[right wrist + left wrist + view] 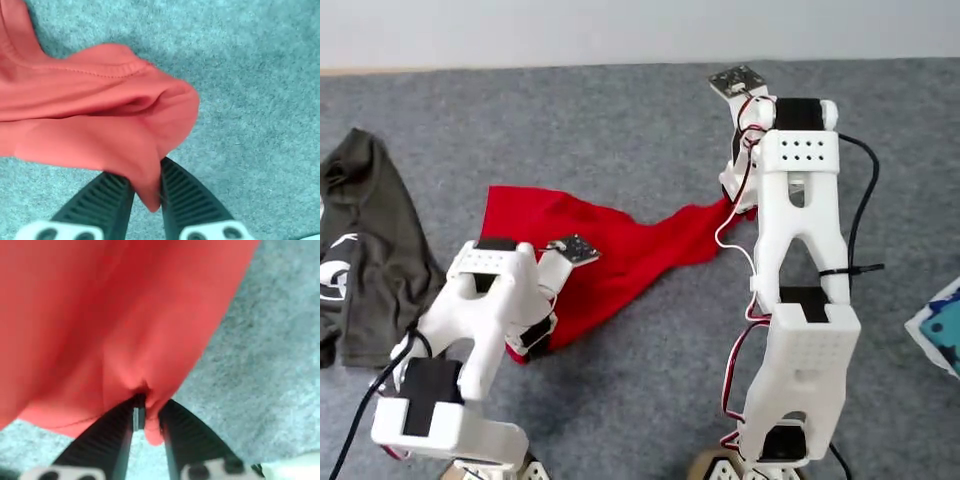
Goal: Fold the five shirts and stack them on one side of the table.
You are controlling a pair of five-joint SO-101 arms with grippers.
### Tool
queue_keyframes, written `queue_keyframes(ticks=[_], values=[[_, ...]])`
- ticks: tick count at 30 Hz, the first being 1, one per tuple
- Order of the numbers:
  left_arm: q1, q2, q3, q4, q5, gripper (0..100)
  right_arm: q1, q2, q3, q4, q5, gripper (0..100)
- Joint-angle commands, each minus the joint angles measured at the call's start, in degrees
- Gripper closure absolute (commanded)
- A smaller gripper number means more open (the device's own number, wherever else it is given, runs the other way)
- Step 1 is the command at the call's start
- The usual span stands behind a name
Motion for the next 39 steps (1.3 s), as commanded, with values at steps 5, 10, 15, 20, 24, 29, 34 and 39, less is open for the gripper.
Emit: queue_keyframes(ticks=[5,10,15,20,24,29,34,39], values=[[0.09,-22.86,-16.04,9.76,5.19,100,0.75,-12.70,-2.99,2.15,0.70,98.7],[-0.44,-25.14,-29.23,15.82,9.76,100,0.75,-19.12,-2.99,1.71,0.70,98.7],[-0.35,-25.49,-41.63,16.88,15.12,100,0.48,-27.74,-2.99,1.63,0.70,98.7],[-0.44,-25.58,-52.18,16.97,15.56,100,0.84,-37.67,-2.99,1.63,2.29,98.7],[-0.44,-25.58,-60.62,16.97,15.56,100,0.92,-44.88,-2.99,1.54,4.92,98.7],[-0.44,-25.23,-70.64,16.62,15.47,100,5.49,-51.21,-2.99,0.48,6.86,98.7],[-0.44,-25.41,-78.11,16.53,15.47,100,11.82,-55.69,-2.99,-1.27,6.95,98.7],[-0.44,-25.58,-85.93,17.41,15.47,100,15.43,-60.35,-2.99,-4.00,9.76,98.7]])
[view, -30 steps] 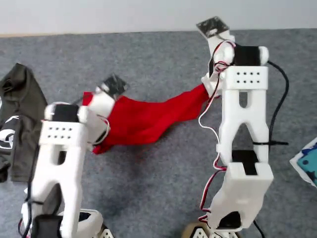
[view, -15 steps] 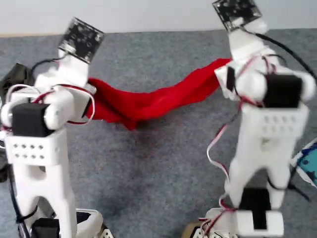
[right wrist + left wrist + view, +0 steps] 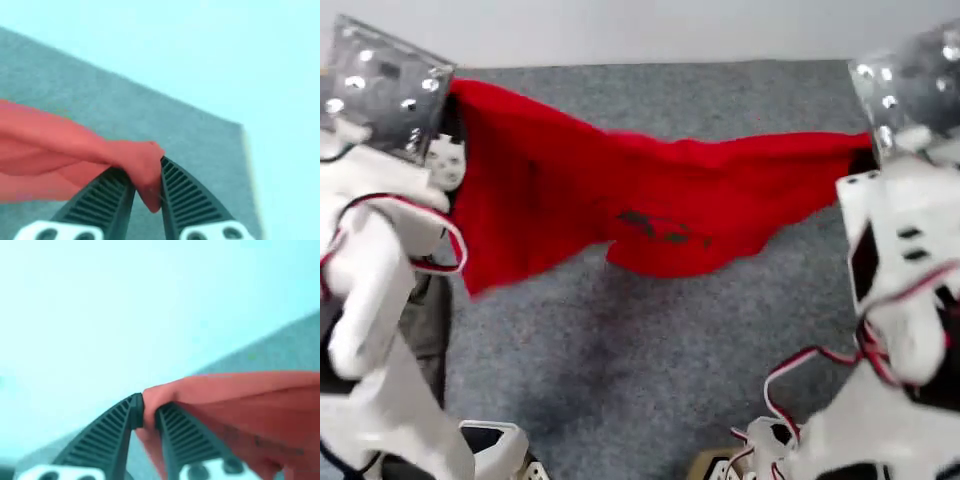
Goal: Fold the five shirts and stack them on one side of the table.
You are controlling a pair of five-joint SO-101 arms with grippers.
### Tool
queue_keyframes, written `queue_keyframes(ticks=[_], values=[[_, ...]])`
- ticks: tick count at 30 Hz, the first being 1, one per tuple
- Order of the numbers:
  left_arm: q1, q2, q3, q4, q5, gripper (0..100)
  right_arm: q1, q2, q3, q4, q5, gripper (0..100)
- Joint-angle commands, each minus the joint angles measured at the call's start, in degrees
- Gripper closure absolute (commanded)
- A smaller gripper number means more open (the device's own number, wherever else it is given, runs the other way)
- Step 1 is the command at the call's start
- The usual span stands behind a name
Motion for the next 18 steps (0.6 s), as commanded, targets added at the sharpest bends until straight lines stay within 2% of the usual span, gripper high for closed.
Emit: queue_keyframes(ticks=[1,8,18], values=[[-0.26,-1.58,-6.73,1.32,0.26,100,3.21,-4.26,-2.90,-3.12,1.58,98.7],[-0.26,-1.67,-17.19,7.82,0.18,100,8.57,-10.42,-2.90,-4.97,3.96,98.7],[-3.60,-5.54,-20.18,7.82,0.09,100,13.05,-16.31,-2.90,-16.22,3.96,98.7]])
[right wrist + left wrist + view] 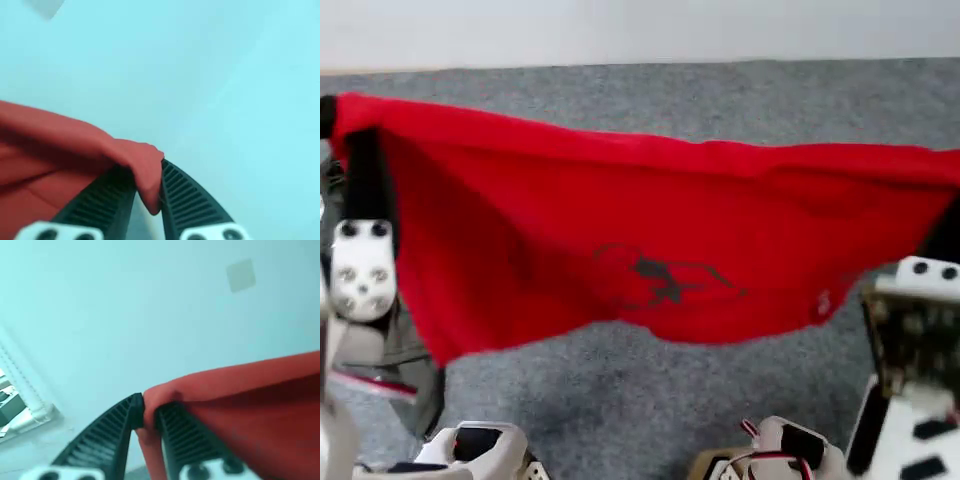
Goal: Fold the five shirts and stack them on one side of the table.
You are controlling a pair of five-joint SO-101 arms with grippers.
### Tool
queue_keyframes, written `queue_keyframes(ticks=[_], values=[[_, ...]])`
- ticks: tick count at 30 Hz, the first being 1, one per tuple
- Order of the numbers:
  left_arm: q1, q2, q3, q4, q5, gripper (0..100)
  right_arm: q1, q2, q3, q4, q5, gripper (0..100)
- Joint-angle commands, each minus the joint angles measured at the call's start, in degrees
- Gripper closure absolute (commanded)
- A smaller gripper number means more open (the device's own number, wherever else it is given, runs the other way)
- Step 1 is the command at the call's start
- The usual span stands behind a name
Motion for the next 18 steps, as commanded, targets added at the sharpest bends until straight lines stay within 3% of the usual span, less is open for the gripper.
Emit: queue_keyframes(ticks=[1,8,18], values=[[-2.02,-1.32,-0.75,1.14,0.09,100,2.24,-0.31,-1.23,-4.26,0.62,98.7],[-2.37,-4.75,-0.75,1.14,0.09,100,4.09,-4.26,-1.23,-11.38,0.70,98.7],[-2.46,-8.79,-0.75,1.14,0.09,100,4.09,-6.37,-1.23,-11.30,4.22,98.7]])
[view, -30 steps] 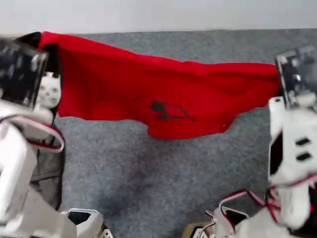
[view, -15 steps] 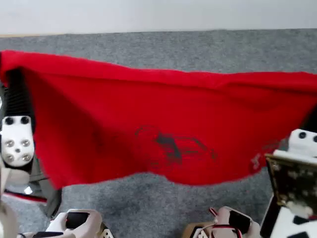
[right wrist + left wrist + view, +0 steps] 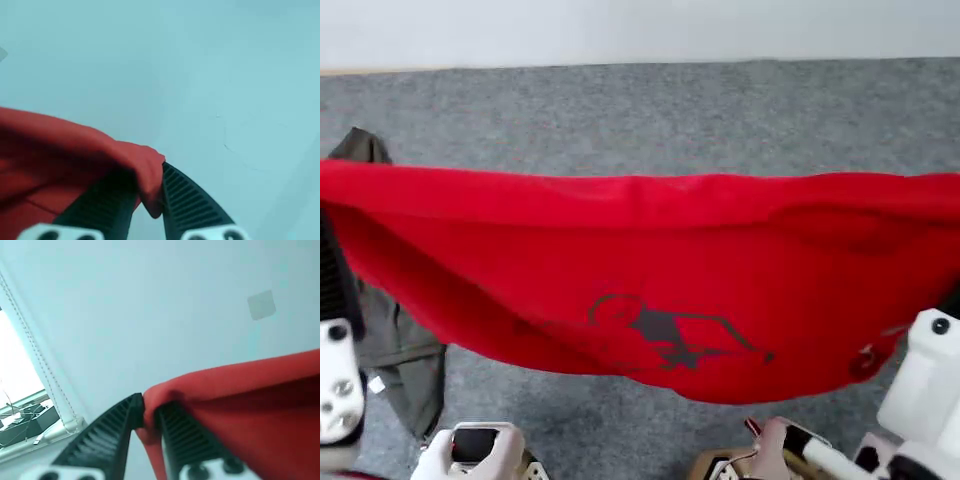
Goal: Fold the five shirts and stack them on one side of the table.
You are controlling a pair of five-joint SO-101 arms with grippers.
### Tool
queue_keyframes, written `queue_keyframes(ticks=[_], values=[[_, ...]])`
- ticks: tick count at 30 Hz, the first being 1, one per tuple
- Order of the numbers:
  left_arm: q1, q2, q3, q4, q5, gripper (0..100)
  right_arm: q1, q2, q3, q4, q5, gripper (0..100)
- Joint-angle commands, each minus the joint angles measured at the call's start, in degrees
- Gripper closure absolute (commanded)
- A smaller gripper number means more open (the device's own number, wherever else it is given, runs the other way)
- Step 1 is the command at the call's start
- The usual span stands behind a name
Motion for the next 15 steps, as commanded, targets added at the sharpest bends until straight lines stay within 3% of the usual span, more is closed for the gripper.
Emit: queue_keyframes(ticks=[1,15], values=[[-0.35,-0.79,-0.40,1.14,0.09,100,0.57,-0.84,-1.14,-1.01,0.62,98.7],[-0.35,-2.29,9.80,1.05,0.18,100,0.48,-0.48,1.67,-1.45,4.13,98.7]])
